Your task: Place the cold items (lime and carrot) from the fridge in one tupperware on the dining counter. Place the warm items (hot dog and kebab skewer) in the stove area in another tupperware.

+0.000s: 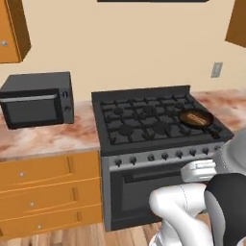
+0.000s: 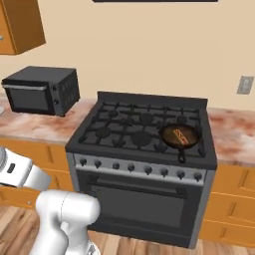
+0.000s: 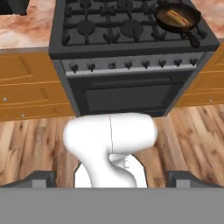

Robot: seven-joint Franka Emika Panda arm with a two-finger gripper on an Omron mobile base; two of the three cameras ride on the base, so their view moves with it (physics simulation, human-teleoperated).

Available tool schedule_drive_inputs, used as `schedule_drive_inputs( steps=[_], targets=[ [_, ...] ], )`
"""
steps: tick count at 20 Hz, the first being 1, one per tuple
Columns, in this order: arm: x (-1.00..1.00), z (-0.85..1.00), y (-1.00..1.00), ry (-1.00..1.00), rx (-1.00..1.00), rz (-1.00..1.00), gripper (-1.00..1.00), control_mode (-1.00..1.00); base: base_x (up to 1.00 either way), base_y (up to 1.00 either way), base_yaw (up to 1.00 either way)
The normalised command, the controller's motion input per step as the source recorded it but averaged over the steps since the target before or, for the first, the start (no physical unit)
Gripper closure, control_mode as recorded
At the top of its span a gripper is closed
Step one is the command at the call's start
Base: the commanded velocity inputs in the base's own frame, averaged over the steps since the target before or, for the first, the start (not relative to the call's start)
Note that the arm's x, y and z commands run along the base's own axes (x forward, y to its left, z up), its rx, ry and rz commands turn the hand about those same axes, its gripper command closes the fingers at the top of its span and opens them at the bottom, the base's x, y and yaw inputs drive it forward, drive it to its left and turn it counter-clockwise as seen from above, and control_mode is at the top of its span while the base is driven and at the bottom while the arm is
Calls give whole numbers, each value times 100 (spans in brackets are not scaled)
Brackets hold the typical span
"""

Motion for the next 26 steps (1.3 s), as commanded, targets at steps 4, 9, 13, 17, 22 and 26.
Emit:
schedule_drive_inputs(
  steps=[4,9,13,17,22,26],
  targets=[
    [0,0,0,0,0,0,-100,100,58,-87,32],
    [0,0,0,0,0,0,-100,100,45,-79,18],
    [0,0,0,0,0,0,-100,100,46,-47,0],
    [0,0,0,0,0,0,-100,100,39,-27,-14],
    [0,0,0,0,0,0,-100,100,11,-7,-21],
    [0,0,0,0,0,0,-100,100,44,-14,-23]
  ],
)
